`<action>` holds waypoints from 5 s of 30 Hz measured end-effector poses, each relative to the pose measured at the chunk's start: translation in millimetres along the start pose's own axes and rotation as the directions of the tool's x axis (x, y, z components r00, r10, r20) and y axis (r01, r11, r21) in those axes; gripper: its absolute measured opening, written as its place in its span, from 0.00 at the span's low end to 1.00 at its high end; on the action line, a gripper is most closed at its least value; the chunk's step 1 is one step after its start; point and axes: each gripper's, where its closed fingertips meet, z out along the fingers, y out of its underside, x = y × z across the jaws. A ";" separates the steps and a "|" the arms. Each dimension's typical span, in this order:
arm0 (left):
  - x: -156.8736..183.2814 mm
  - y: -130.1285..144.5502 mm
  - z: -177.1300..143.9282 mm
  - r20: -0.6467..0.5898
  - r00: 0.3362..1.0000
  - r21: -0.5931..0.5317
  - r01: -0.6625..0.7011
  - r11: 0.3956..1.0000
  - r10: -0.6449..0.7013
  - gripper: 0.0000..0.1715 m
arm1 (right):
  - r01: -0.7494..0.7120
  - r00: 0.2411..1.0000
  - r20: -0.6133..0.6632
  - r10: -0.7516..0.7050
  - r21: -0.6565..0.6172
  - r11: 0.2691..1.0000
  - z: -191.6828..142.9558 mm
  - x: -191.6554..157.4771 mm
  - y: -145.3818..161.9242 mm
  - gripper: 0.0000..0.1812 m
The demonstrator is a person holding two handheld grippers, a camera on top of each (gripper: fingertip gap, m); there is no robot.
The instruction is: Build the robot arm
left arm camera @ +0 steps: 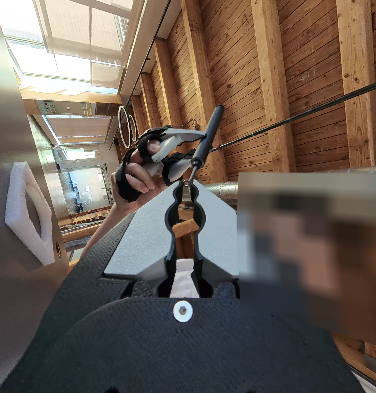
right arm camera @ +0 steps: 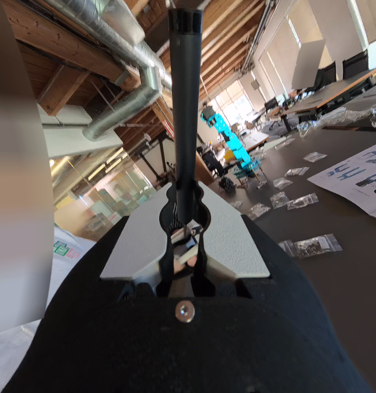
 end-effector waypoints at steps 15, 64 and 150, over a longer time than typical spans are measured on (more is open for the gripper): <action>6.6 -21.9 -6.8 -0.030 0.999 0.137 0.038 0.990 -0.035 0.03 | 0.408 0.440 -0.040 -0.897 -0.881 0.239 -52.2 61.9 54.4 0.09; 2.9 -22.6 -5.1 0.030 0.997 0.142 -0.068 0.988 0.064 0.01 | 0.372 0.248 0.192 -0.950 -0.924 -0.090 -55.6 75.9 70.2 0.09; -61.8 17.9 -37.5 0.429 0.902 -0.079 -0.012 0.997 0.045 0.06 | 0.294 0.338 -0.003 -0.941 -0.950 0.108 -112.4 31.2 116.6 0.09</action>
